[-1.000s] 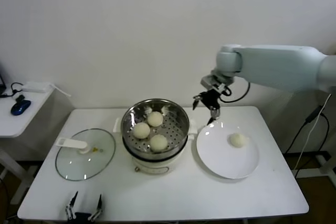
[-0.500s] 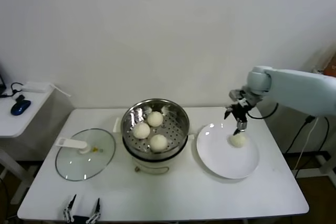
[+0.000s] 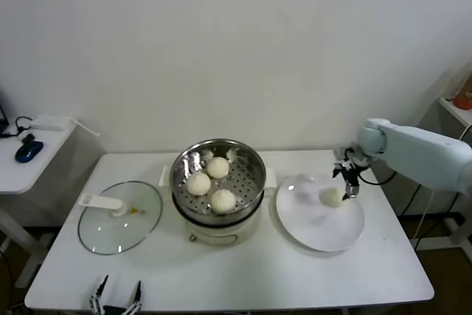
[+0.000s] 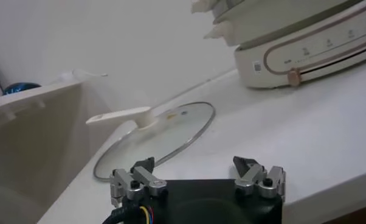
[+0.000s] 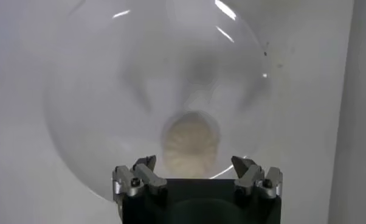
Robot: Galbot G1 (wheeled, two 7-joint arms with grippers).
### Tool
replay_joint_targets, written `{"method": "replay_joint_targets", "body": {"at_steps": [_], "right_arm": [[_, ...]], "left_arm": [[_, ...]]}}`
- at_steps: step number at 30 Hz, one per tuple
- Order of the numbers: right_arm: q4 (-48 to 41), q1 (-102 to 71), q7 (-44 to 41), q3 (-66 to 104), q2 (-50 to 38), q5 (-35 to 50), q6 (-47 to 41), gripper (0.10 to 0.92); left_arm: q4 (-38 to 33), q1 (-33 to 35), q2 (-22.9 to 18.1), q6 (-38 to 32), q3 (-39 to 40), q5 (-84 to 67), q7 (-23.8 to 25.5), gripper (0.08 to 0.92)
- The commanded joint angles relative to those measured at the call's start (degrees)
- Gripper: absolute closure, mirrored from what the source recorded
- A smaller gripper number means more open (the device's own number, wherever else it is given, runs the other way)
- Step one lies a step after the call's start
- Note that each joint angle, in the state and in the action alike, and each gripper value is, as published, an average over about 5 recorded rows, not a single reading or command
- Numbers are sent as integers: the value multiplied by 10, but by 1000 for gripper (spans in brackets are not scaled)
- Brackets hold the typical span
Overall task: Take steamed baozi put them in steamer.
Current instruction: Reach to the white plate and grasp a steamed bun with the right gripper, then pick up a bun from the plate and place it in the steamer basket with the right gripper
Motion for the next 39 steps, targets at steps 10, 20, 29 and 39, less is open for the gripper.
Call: {"method": "replay_joint_targets", "body": {"at_steps": [10, 20, 29, 39], "right_arm": [[-58, -120, 34, 133, 9, -67, -13, 203], [-21, -90, 24, 110, -7, -46, -17, 325], [155, 216, 28, -156, -26, 207, -46, 488], [362, 462, 104, -241, 31, 460, -165, 482]], "left_arm": [[4, 2, 1, 2, -2, 5, 1, 177], [3, 3, 0, 0, -3, 3, 0, 177], [-6, 6, 0, 3, -6, 1, -1, 177], [-7, 1, 4, 2, 3, -5, 0, 177]]}}
